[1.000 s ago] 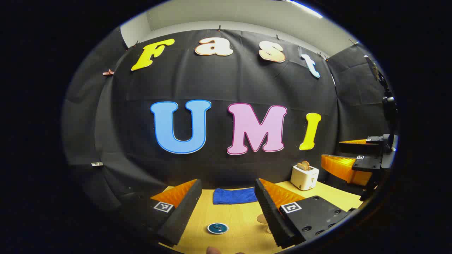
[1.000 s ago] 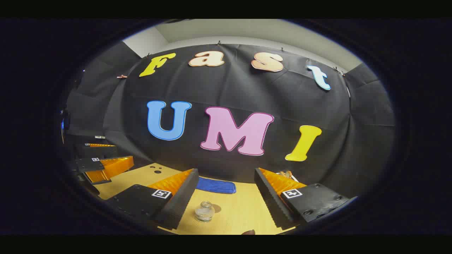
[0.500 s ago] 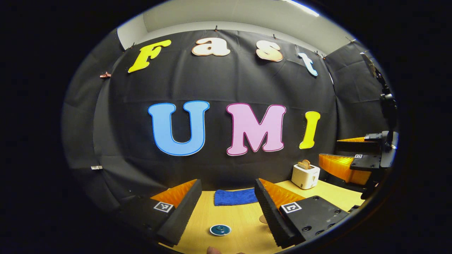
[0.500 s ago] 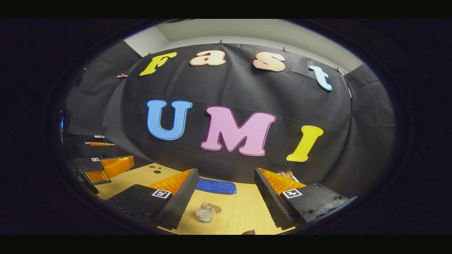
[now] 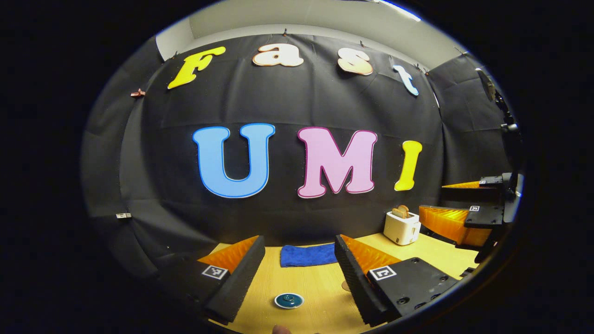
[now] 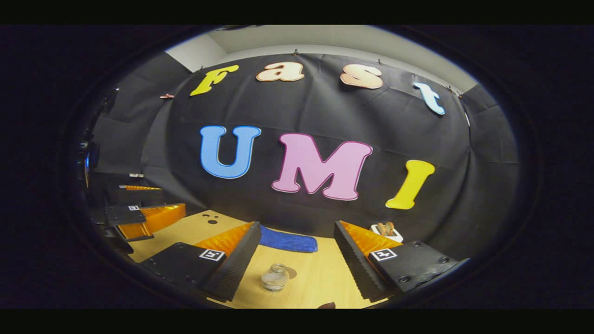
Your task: Open the teacup lid with one hand, grasp the water bottle and pour water into the teacup with the other hand; after pouring, place the water bottle on the coaster and then close the teacup lid.
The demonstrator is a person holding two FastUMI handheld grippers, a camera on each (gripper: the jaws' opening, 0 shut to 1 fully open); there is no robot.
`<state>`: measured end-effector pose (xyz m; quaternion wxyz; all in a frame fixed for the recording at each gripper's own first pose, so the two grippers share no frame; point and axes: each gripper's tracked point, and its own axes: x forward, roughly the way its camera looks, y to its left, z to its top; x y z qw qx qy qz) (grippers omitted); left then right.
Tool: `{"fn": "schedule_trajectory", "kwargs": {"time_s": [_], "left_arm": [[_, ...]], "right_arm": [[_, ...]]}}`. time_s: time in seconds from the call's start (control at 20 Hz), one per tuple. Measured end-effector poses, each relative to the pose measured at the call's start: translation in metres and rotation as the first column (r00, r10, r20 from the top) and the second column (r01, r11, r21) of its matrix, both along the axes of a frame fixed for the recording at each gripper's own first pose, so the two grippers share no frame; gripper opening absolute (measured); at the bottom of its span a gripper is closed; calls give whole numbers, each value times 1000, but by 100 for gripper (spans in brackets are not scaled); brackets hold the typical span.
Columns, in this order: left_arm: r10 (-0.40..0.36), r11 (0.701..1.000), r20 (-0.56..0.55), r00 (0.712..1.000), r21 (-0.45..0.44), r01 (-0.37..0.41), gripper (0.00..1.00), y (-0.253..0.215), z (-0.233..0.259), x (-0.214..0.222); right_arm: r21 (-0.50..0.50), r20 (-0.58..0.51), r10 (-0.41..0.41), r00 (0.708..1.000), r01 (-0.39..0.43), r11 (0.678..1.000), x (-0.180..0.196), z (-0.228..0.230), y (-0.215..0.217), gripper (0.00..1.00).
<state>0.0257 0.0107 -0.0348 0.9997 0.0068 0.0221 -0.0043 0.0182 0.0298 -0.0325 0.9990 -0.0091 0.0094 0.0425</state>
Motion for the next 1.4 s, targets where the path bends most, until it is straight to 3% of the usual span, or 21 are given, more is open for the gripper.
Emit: {"fn": "schedule_trajectory", "kwargs": {"time_s": [0.35, 0.9, 1.25, 1.4], "left_arm": [[48, 999, -76, 996, 20, -47, 94, 5, -85, 34], [125, 991, -190, 974, -14, -130, 88, 21, -247, 80], [114, 992, -257, 960, -15, -122, 76, 21, -291, 91], [121, 992, -277, 953, -8, -128, 78, 24, -297, 94]], "right_arm": [[-15, -27, 69, 997, -69, 997, 19, -56, 7, 98], [22, -118, 37, 992, -34, 999, 31, -181, -2, 96], [33, -140, 46, 989, -42, 999, 25, -199, 4, 98], [48, -147, 60, 987, -53, 997, 23, -201, 9, 98]]}}
